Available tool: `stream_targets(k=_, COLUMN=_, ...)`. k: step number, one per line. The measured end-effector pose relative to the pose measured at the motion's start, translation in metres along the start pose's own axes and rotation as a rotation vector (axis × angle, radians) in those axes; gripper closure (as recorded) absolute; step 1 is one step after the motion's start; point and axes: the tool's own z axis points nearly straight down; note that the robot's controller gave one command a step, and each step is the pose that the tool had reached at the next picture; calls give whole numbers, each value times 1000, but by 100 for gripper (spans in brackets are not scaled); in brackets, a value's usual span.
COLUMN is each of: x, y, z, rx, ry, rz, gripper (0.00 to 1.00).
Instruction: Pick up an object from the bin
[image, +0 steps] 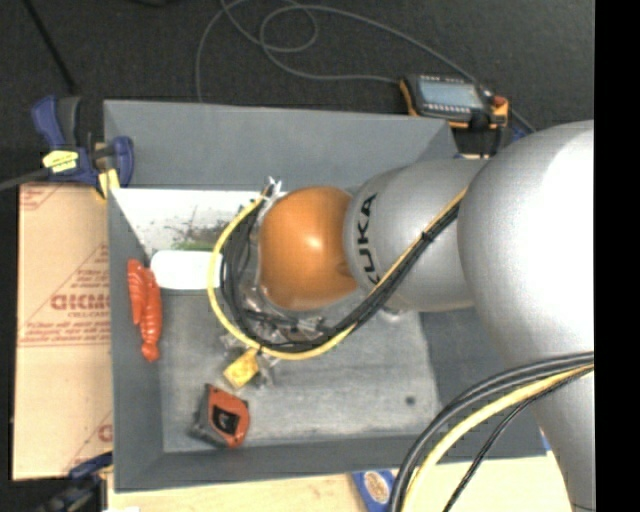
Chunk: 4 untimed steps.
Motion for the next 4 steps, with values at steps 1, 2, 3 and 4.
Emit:
stream_targets(k=1, x=0, y=0, z=0, rx=0, ry=0, rz=0, gripper=100)
stream_targets(k=2, x=1, y=0, z=-2, rx=-1, ry=1, rz=1, gripper=100)
stream_targets(k=3, x=1, y=1, z=-13, rx=-3, ry=5, rz=2, gripper=100)
stream_targets(k=4, x=1, y=1, z=-31, rx=-2, ry=6, rz=4, gripper=100)
